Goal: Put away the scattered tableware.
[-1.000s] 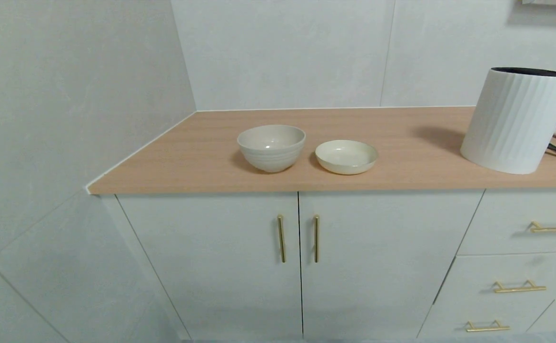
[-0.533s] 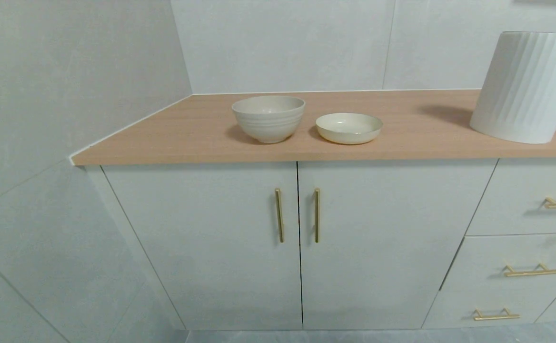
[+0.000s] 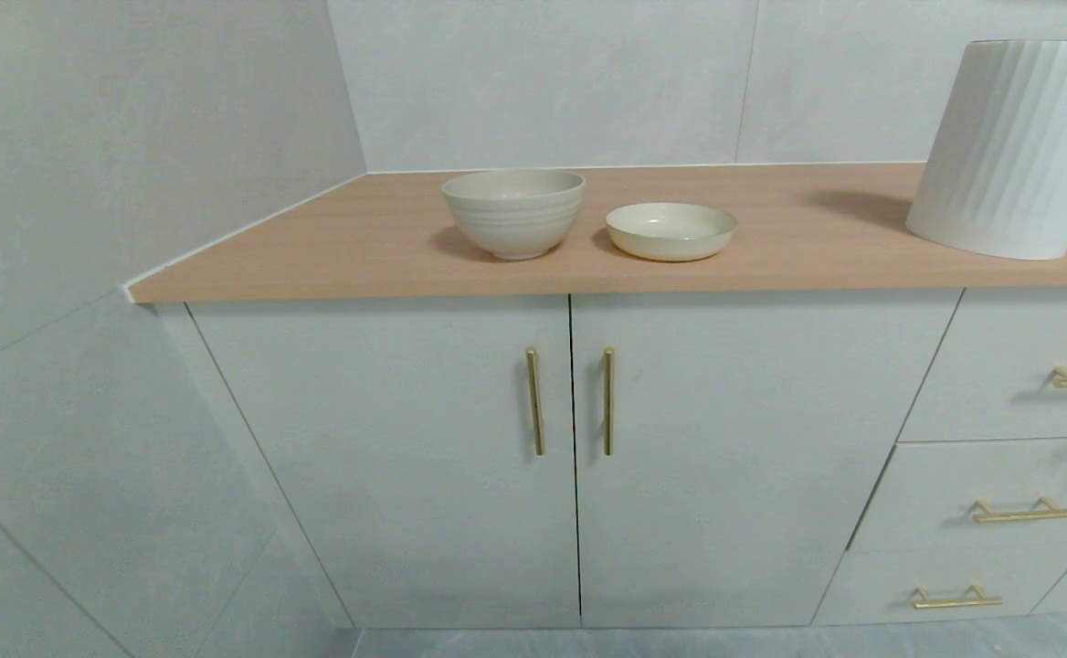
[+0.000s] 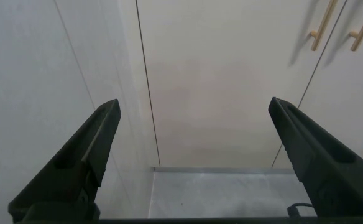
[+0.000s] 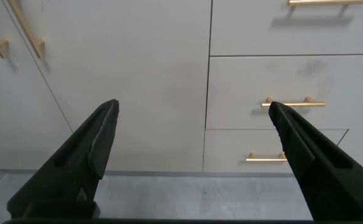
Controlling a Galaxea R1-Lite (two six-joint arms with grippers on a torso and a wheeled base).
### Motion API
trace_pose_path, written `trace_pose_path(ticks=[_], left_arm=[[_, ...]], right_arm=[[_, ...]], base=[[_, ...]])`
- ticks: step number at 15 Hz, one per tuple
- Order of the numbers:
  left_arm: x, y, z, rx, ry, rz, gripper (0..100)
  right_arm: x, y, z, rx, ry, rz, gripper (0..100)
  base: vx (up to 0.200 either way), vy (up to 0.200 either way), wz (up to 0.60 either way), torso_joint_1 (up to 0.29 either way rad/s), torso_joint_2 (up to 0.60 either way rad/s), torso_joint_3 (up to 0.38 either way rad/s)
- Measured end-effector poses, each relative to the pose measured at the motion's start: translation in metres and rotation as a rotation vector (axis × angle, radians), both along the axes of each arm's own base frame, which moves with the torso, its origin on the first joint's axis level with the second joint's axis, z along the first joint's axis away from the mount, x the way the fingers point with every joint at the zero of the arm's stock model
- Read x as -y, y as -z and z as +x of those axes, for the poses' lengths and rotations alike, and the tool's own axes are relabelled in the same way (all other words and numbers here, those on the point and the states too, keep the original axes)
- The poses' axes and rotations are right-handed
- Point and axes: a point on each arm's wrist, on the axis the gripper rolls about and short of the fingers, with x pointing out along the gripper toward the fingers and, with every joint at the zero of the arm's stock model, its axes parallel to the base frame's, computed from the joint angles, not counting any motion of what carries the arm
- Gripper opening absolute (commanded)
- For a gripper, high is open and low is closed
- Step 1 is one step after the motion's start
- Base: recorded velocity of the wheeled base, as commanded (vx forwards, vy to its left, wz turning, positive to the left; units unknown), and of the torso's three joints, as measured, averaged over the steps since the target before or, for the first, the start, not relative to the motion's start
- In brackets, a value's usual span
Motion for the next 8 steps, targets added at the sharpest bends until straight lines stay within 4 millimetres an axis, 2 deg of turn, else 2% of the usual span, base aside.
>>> trace_pose_path(ticks=[8], left_arm=[[0.0, 0.0, 0.0, 0.0, 0.0, 0.0, 100]], right_arm=[[-0.0001, 0.0, 0.0, 0.001, -0.006, -0.03, 100]], base=[[0.0, 0.0, 0.0, 0.0, 0.0, 0.0]])
